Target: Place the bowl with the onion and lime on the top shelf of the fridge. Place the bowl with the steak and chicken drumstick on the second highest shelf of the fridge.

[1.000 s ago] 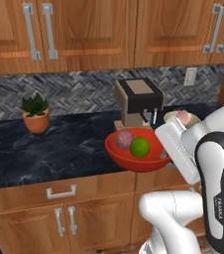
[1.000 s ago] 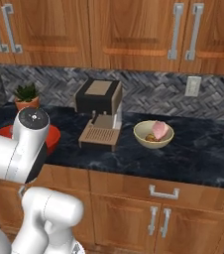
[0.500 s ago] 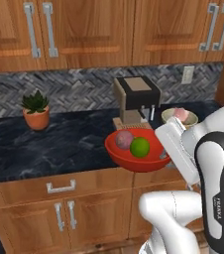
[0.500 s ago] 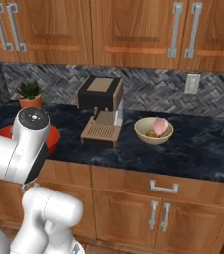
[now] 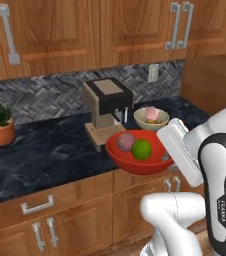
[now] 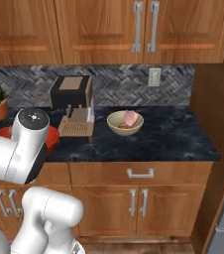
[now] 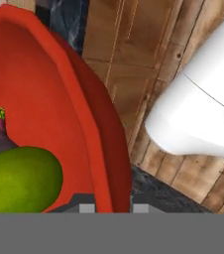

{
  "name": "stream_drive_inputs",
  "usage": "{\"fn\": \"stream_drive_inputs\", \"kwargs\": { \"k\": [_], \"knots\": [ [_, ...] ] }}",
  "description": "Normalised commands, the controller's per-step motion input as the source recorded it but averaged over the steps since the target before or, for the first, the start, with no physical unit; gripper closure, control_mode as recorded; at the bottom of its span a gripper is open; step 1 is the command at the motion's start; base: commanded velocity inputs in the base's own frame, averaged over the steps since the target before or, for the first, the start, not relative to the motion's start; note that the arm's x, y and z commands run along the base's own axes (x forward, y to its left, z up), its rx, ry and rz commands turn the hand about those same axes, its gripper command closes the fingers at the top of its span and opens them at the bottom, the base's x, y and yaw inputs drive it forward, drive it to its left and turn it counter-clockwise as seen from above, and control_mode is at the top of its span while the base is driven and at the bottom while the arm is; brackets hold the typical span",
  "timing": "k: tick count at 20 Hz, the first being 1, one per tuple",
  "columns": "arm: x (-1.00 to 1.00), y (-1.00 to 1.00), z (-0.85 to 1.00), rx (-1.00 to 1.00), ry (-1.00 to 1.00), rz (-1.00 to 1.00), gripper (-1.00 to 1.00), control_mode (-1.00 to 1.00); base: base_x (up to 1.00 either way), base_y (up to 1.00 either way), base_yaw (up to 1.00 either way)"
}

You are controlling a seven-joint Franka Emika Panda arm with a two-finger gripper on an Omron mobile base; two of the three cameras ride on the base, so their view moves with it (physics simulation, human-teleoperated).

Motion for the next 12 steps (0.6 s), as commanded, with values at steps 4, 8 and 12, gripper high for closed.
{"fn": "stream_drive_inputs", "kwargs": {
  "k": [4, 8, 12],
  "knots": [
    [0.0, 0.0, 0.0, 0.0, 0.0, 0.0, 1.0, 1.0, -0.24, -0.47, -0.62],
    [0.0, 0.0, 0.0, 0.0, 0.0, 0.0, 1.0, 1.0, -0.26, -0.52, -0.64],
    [0.0, 0.0, 0.0, 0.0, 0.0, 0.0, 1.0, 1.0, -0.33, -0.69, -0.62]
  ]
}}
